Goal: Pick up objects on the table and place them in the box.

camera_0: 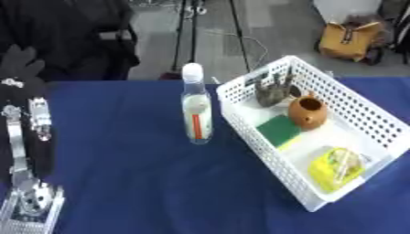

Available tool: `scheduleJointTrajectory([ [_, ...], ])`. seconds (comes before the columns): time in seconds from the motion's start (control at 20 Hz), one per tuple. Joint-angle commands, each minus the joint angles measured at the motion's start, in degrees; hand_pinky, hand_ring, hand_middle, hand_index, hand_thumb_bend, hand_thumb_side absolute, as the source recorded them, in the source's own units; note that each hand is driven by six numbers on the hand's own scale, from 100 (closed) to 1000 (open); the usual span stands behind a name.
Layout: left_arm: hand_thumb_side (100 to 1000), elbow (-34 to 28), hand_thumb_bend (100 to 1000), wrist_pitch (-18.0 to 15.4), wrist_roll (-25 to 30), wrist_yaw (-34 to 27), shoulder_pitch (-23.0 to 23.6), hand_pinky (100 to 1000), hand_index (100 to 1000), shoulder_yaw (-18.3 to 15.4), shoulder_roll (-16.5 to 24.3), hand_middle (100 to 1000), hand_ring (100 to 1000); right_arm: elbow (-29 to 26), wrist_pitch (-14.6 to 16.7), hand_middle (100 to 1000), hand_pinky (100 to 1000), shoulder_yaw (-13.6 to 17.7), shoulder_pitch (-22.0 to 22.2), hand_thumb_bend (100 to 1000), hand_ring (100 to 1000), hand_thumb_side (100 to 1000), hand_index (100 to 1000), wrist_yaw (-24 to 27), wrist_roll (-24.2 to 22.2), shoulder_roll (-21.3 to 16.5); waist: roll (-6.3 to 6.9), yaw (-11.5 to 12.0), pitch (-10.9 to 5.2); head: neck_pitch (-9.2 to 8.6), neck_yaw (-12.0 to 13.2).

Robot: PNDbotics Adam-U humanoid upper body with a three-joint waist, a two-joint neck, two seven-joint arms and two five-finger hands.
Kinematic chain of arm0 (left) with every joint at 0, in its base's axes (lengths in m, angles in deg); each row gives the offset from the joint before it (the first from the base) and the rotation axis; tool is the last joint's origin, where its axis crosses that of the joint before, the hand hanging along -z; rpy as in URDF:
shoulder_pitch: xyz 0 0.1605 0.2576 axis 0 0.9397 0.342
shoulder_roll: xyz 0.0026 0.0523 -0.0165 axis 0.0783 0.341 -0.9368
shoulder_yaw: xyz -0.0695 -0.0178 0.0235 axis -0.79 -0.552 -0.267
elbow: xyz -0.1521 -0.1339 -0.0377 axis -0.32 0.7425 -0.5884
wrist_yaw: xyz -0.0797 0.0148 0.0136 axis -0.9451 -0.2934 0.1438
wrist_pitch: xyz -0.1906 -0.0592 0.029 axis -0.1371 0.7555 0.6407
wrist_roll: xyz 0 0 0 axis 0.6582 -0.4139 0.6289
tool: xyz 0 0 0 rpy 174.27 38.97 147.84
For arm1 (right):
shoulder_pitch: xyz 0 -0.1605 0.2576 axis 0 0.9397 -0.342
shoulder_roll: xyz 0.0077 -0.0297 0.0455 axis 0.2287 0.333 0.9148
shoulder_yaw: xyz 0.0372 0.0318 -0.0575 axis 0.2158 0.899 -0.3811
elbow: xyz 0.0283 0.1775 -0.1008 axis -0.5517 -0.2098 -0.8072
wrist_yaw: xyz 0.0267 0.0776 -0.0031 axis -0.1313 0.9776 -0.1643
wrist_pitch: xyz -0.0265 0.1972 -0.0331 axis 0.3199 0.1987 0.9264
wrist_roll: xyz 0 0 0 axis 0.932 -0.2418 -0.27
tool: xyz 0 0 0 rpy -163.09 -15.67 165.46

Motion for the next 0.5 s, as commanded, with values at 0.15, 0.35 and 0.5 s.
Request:
scheduleJointTrajectory([
  [0.15,1000,-1.0,135,-2.0,-3.8,0.5,0.3,675,992,-0.5,-0.2,850,850,-0.7,0.0,572,665,0.7,-0.9,100,556,893,724,-1.0,0.8,-1.5,-0.34,-0.1,-0.46,-1.47,0.4],
  [0.35,1000,-1.0,134,-2.2,-4.9,0.7,0.4,664,982,-0.4,-0.5,841,842,-0.7,0.0,596,667,0.8,-0.9,100,561,899,739,-1.1,1.2,-1.5,-0.43,-0.1,-0.03,-2.07,0.6],
  [0.5,1000,-1.0,136,-2.4,-5.8,0.8,0.5,658,977,-0.4,-0.6,836,839,-0.7,0.0,604,668,0.8,-0.9,100,564,901,743,-1.2,1.5,-1.6,-0.45,-0.2,0.2,-2.53,0.5],
])
